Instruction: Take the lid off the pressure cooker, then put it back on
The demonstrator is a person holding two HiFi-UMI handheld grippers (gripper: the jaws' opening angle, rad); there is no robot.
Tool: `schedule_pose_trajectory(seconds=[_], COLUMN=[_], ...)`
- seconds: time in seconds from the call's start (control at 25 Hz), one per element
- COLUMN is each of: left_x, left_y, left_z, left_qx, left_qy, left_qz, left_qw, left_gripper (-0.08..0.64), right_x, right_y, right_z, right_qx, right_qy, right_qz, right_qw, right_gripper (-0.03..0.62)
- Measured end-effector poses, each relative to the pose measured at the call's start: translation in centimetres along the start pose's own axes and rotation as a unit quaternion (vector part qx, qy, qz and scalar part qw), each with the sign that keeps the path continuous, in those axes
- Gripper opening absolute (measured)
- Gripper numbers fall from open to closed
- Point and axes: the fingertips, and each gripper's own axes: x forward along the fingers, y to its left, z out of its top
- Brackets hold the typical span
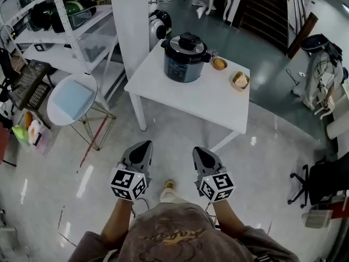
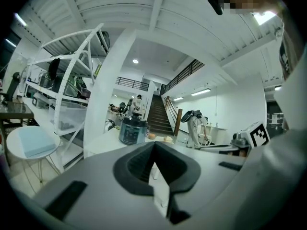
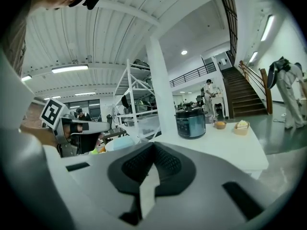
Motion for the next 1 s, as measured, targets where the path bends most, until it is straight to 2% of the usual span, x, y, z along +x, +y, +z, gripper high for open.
schedule_pose_trajectory(seconds=[0.6, 1.0], left_x=[11.9, 20.3], left_y=[4.4, 9.0], left_z=[4.0, 6.6], left_qx=[0.01, 0.016], left_qy=[-0.017, -0.022], left_qz=[0.001, -0.03], left_qw=[0.9998, 0.9992], left_gripper=[0.002, 0.002], right_x=[10.2, 17.4], right_y=[-8.2, -12.6], right_z=[3.7, 6.7], right_qx=[-0.005, -0.001], right_qy=[0.006, -0.007], right_qz=[0.016, -0.005], right_qw=[1.0, 1.0], right_gripper=[-0.003, -0.003])
